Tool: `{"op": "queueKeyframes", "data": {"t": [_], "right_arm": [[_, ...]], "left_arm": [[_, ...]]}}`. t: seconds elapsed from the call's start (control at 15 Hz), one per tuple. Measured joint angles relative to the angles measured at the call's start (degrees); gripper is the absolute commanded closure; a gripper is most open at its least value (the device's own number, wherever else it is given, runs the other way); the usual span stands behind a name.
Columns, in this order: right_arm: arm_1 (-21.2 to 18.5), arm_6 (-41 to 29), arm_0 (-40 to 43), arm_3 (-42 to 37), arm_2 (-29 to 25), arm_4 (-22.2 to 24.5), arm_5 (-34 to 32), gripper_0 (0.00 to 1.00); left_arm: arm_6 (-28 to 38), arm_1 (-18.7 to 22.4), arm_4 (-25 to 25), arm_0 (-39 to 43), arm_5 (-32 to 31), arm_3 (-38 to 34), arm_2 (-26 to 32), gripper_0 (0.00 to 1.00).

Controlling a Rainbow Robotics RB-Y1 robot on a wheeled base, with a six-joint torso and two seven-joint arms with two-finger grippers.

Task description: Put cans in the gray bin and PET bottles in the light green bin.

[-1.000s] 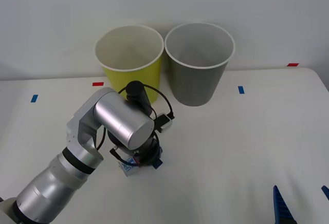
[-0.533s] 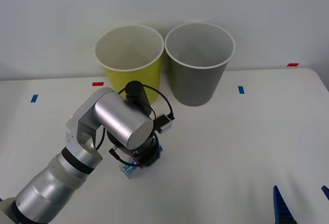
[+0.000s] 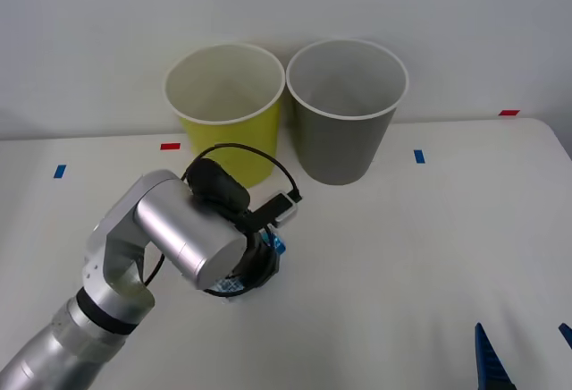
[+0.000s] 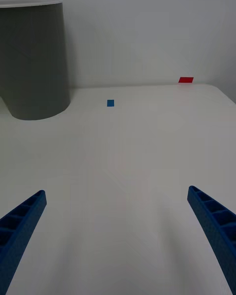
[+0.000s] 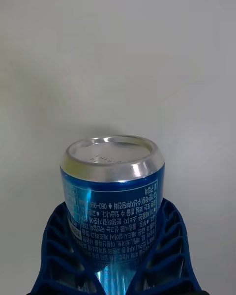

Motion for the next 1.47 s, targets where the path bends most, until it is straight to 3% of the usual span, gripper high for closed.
{"op": "queueKeyframes", "data": {"t": [0.4, 0.87, 1.27, 1.47], "right_arm": [[0.0, 0.0, 0.0, 0.0, 0.0, 0.0, 0.0, 0.0], [0.0, 0.0, 0.0, 0.0, 0.0, 0.0, 0.0, 0.0], [0.0, 0.0, 0.0, 0.0, 0.0, 0.0, 0.0, 0.0], [0.0, 0.0, 0.0, 0.0, 0.0, 0.0, 0.0, 0.0]], "left_arm": [[-1.4, 3.29, -2.77, 7.44, -4.35, -15.82, 3.56, 1.0], [-2.82, 1.86, -3.55, 9.04, -6.56, -24.77, 10.15, 1.0], [-3.33, -0.95, -1.72, 9.03, -9.28, -31.0, 16.95, 1.0], [-3.36, -2.07, 3.75, 9.03, -9.4, -35.91, 21.22, 1.0]]}}
